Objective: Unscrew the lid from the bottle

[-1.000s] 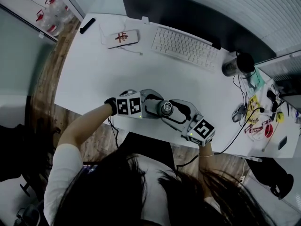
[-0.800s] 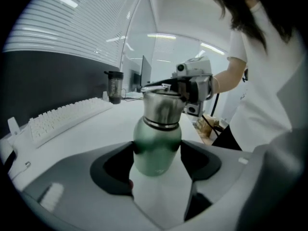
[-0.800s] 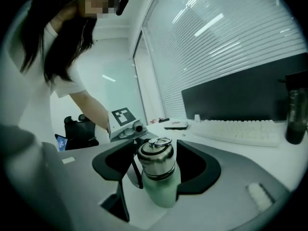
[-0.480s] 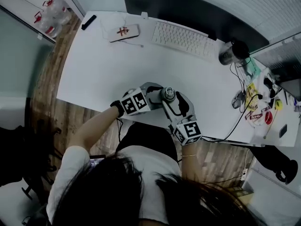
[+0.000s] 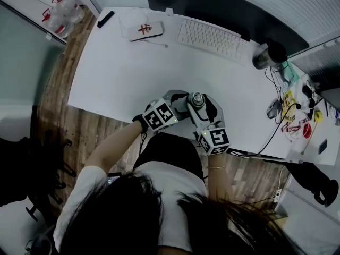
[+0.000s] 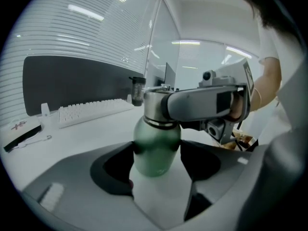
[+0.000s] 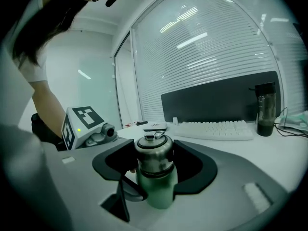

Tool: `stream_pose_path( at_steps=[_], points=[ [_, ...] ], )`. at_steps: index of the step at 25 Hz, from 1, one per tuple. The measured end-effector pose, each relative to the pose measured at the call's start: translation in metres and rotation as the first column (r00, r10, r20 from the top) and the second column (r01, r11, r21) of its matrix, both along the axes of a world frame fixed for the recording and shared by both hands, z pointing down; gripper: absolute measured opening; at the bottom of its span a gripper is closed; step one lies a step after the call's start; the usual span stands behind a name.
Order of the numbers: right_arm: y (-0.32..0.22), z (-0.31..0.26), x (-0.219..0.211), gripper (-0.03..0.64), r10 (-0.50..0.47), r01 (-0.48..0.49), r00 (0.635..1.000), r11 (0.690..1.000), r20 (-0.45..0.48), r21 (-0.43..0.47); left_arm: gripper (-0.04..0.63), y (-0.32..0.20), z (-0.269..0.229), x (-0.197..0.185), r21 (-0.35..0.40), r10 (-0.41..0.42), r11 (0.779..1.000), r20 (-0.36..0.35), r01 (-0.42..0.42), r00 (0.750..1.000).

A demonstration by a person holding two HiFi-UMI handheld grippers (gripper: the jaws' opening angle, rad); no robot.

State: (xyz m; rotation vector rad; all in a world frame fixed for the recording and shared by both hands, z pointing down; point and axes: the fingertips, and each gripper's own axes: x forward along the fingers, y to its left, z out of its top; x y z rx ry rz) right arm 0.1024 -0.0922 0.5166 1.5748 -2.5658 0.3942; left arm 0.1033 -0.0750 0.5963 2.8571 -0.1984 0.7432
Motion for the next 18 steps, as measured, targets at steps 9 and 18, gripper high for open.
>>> stream_pose_path(
  at_steps=[9,18],
  points=[
    [0.005,0.002,-0.004,0.253,-0.300,0.301,0.954,0.953,0.023,-0.038,0.356,0.001,0.000,-0.001,-0.014,0.139,0.990,0.001,-0.139,0.990],
    [0.006,-0.001,-0.013,0.253,-0.584,0.587,0.810,0.807,0.057,-0.068,0.357,0.002,0.001,-0.005,-0.035,0.353,0.935,0.013,-0.352,0.936]
  ],
)
